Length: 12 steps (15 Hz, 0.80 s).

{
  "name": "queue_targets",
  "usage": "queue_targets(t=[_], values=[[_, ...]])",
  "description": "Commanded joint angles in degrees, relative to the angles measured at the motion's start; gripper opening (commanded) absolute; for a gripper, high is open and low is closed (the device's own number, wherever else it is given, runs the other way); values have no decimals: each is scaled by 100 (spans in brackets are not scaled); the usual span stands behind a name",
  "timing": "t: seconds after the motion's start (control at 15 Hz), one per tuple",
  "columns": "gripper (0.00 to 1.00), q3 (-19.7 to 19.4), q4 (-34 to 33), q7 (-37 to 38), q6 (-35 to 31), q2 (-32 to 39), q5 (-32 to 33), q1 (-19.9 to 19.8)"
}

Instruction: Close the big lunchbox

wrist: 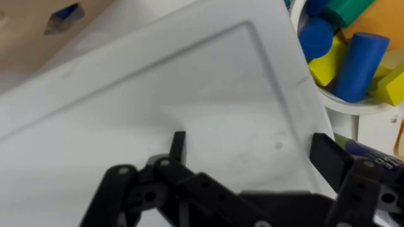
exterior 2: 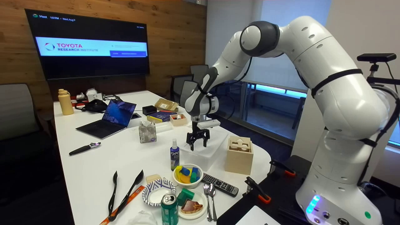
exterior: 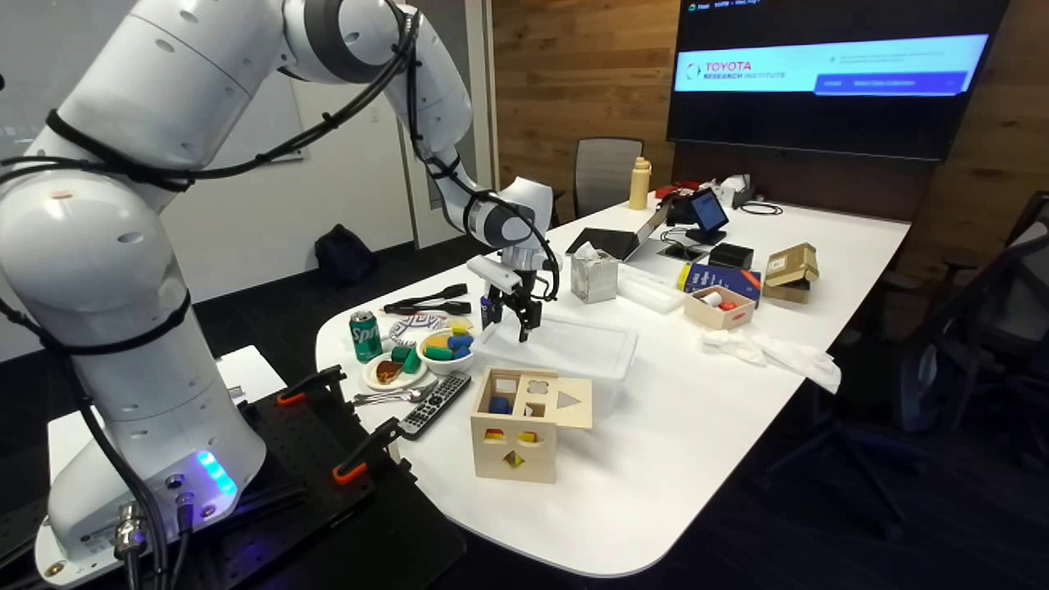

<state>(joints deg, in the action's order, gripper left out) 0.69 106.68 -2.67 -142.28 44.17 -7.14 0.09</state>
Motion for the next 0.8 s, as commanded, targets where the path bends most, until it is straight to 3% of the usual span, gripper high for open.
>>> queue_targets(t=[0.0,0.2,0.73], values=[[100,-35,-520,45,58,728,115,-148],[100,20,-886,-71,129,1119,70,-332],[100,421,-525,-631,340,435,-92,-777]])
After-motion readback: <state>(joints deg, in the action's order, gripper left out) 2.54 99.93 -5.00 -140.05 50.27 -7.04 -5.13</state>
